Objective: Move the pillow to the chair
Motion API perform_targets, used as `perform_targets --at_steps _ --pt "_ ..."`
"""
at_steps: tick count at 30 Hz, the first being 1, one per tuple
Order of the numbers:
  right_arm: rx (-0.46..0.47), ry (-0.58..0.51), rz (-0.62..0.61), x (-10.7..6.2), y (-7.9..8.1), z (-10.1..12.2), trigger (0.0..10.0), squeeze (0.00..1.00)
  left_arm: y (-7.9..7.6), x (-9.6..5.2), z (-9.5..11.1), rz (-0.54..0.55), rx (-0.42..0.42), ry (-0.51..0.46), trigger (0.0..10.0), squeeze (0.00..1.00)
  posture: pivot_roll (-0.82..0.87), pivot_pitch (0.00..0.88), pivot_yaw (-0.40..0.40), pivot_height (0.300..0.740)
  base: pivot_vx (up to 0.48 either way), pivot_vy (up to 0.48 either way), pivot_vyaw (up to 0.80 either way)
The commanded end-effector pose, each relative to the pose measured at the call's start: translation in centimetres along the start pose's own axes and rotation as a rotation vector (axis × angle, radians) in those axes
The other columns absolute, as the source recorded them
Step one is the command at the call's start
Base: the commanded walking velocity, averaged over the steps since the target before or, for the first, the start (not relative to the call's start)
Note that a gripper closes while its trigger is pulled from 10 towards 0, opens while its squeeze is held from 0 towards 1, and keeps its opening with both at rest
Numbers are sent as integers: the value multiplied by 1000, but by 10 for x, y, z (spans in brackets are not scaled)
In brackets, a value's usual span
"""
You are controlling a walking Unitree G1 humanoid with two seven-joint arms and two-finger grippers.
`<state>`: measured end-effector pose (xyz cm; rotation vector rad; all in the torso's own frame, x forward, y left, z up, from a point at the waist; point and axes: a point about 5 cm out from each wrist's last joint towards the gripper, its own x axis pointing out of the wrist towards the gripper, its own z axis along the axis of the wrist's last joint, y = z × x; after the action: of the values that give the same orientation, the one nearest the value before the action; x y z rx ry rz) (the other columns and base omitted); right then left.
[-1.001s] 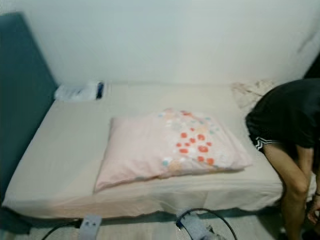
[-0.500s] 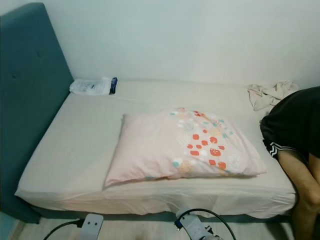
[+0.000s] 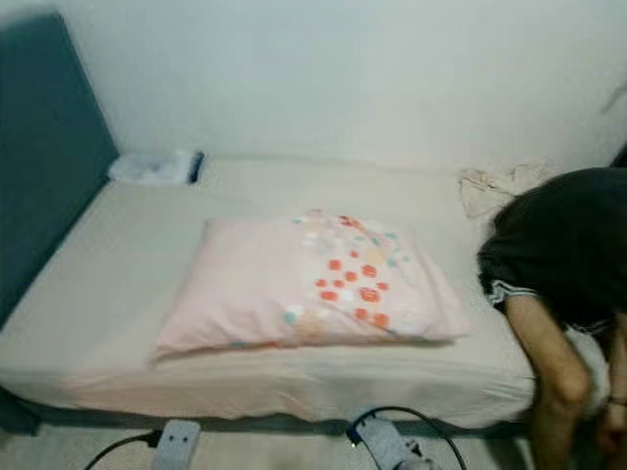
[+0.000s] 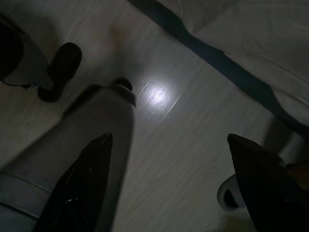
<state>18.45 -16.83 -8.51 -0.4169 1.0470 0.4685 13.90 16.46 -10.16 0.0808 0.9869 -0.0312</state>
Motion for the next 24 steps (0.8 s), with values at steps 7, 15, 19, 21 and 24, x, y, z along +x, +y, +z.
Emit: perform_targets --at_steps 7,15,19,21,24 --pt "7 8 0 0 1 -2 10000 0 -9 -4 -16 -38 -26 60 10000 0 31 65 -75 734 0 0 0" --pt "6 8 -1 0 1 0 10000 0 -9 -3 -16 -45 -19 60 10000 0 30 63 -78 734 0 0 0" --pt "3 7 1 1 2 1 10000 0 -9 -3 -15 -50 -9 56 10000 0 32 61 -79 734 60 0 0" --pt "2 7 1 1 2 1 10000 0 -9 -3 -15 -51 -7 56 10000 0 32 61 -79 734 246 0 0" --pt "0 6 3 1 2 1 10000 0 -9 -3 -15 -51 -4 56 10000 0 34 58 -77 734 259 0 0"
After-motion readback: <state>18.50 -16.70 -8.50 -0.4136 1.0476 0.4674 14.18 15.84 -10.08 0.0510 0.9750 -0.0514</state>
